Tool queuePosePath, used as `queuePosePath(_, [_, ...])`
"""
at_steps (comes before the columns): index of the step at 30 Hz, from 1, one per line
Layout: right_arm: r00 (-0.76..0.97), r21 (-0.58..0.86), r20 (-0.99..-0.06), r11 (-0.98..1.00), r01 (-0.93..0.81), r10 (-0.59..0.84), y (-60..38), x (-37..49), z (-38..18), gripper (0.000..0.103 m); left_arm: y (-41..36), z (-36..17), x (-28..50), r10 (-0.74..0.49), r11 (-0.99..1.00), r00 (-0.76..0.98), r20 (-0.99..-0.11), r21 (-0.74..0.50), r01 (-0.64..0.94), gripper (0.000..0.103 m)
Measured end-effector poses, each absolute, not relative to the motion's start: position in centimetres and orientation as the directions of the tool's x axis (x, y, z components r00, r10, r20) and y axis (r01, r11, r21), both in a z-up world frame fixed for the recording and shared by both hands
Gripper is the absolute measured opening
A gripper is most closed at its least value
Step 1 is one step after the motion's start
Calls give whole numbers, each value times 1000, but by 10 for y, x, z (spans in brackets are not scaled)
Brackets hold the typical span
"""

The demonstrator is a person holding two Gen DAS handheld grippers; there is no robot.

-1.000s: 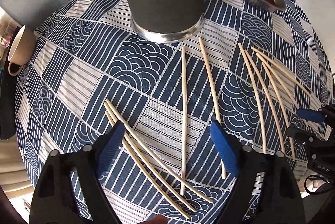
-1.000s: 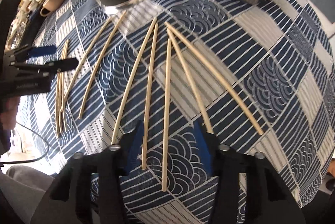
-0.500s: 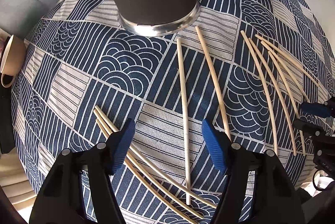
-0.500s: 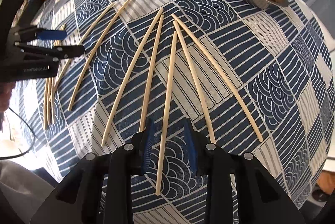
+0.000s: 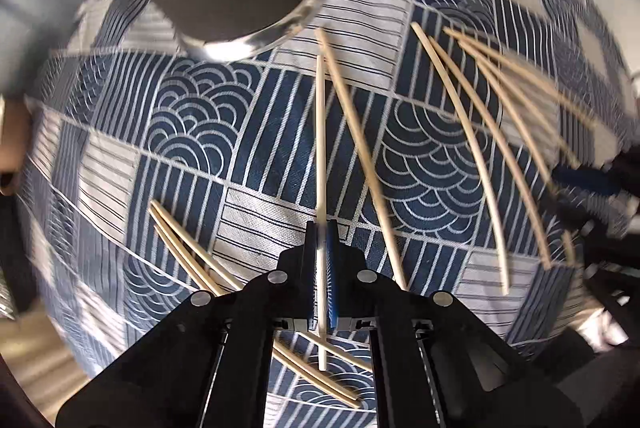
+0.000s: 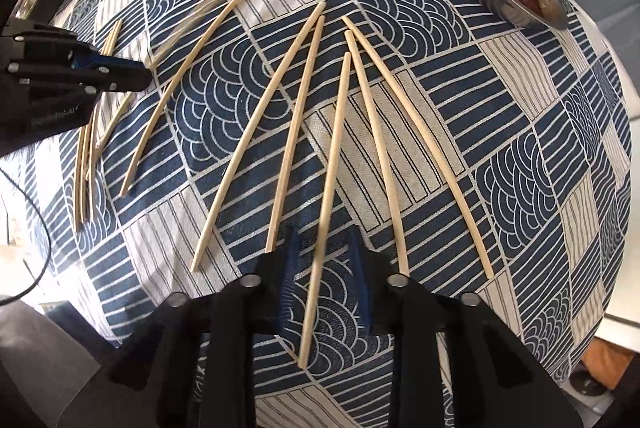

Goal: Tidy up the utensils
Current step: 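Lift the held chopsticks upright and carry both tools over the black holder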

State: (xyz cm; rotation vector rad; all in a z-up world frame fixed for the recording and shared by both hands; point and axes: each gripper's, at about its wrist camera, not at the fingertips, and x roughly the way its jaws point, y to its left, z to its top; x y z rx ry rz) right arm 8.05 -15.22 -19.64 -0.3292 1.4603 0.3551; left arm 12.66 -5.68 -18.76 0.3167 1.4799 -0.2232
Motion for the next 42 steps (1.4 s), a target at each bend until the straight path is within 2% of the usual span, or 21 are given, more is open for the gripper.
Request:
queuePosePath(1, [72,-1,-997,903,-430,33,-153,81,-197,9,-58,-187,127,56,936,81,-995,81,343,5])
queuePosePath(3, [64,3,-997,902,-433,34,-156,84,-197,5,-53,-187,132,30,947,47,-998,44,319,5])
queuePosePath(6, [46,26,-998,901,-433,51,-160,87,-198,4,-40,-189,136,-25,958,0,-1000,-24,287,5])
queuePosePath(11, [-25,171,-984,909,-379,175,-168,86,-199,4,0,-192,137,-157,971,-78,-985,-168,168,4])
queuePosePath(17, [-42,304,-950,888,-345,309,-177,77,-183,4,25,-173,124,-252,960,-73,-965,-259,107,4])
queuePosePath(26, [39,324,-929,858,-399,369,-176,86,-132,4,58,-107,103,-320,945,58,-946,-314,92,4])
queuePosePath(31, [113,317,-909,840,-439,402,-188,92,-89,4,40,-83,100,-333,942,150,-931,-321,95,4])
queuePosePath(42, [276,274,-822,770,-577,499,-153,129,-18,5,44,-18,117,-267,964,348,-899,-249,97,4])
